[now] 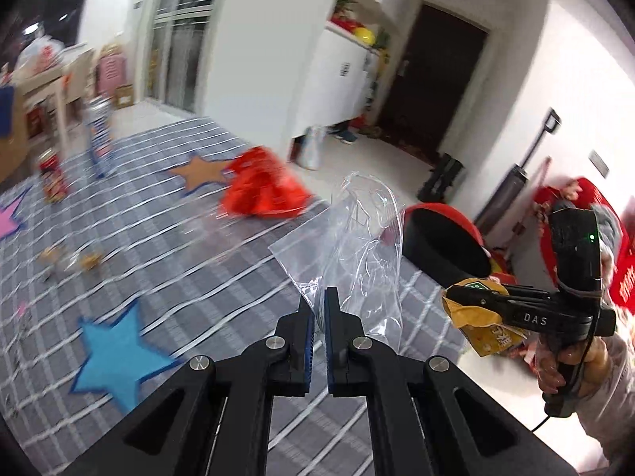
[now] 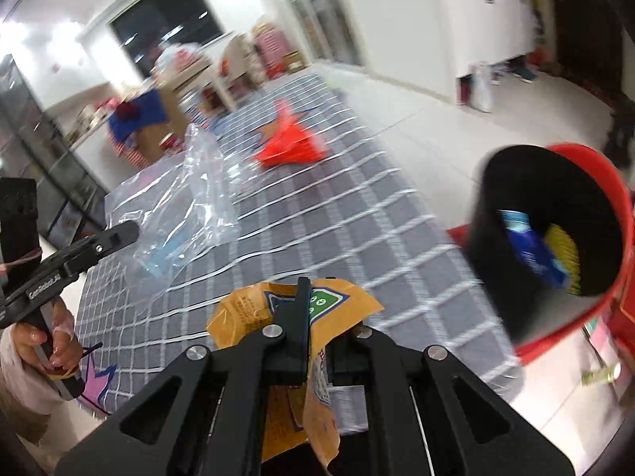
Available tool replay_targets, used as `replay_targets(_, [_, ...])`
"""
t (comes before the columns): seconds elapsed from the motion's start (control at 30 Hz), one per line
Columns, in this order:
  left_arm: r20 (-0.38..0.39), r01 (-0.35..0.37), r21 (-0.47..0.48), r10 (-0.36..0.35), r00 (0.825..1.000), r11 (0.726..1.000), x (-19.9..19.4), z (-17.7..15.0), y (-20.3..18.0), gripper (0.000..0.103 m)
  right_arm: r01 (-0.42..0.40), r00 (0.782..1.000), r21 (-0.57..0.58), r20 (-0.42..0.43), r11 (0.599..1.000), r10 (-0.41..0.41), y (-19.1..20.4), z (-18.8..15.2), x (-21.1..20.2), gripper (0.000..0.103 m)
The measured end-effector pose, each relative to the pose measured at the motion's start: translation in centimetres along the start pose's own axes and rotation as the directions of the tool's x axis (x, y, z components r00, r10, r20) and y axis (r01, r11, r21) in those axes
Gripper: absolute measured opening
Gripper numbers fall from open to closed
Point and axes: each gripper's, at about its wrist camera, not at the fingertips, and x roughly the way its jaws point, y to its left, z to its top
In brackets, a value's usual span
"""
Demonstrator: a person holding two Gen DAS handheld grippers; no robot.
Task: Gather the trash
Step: 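Carry the snack bag and clear plastic bag over the black bin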
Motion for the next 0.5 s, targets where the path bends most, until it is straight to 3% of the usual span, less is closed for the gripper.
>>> replay_targets(0.23, [-0.047,0.083,0.101,-0.078,0.996,0.991,5.2,3.4,-7.3,0.101,0.112,0.989,0.144,0.076,0.983,-0.124,-7.3,-0.3,-3.9,0.007])
replay_targets(0.5, [-0.107,0.14,0.202,-0.121,0.987,0.969,12.1,6.2,-15.2,0.101,0.147,0.97,0.293,0.145,0.945,-0.196,-14.3,-0.5,-7.6,0.007])
